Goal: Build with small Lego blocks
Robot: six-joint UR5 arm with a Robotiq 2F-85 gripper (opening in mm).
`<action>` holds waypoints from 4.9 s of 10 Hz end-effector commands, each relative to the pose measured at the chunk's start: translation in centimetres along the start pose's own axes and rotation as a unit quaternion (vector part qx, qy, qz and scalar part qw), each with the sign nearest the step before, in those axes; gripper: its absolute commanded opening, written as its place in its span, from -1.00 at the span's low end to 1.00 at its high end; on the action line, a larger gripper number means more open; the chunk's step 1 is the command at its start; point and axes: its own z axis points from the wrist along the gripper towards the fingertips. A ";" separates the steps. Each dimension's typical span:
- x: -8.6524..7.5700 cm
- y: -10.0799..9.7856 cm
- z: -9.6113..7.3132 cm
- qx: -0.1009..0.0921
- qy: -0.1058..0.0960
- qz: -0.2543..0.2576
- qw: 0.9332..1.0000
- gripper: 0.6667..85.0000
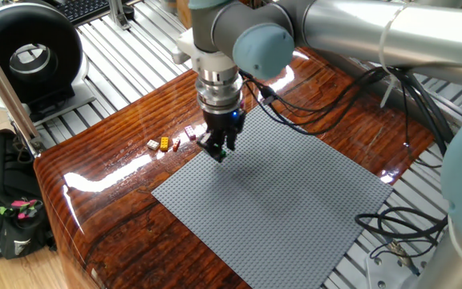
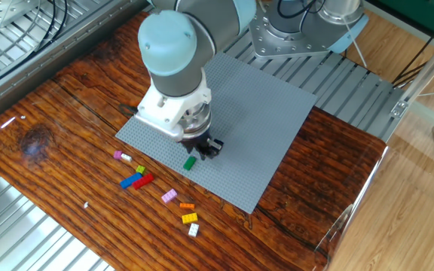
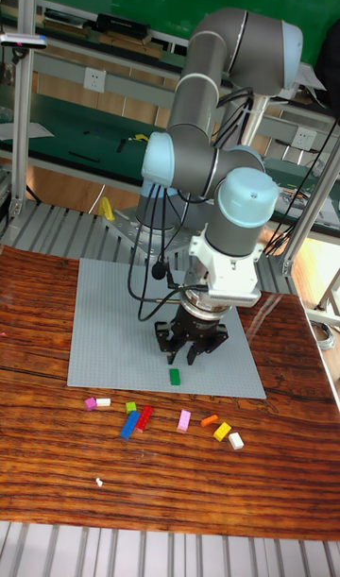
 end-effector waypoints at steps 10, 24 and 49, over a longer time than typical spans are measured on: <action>-2.8 -0.4 0.4 0.016 -0.074 0.014 0.997 -0.98; -2.8 -0.6 1.4 0.012 -0.069 0.010 0.998 -0.98; -8.4 2.6 -5.1 0.016 -0.095 0.033 0.995 -0.98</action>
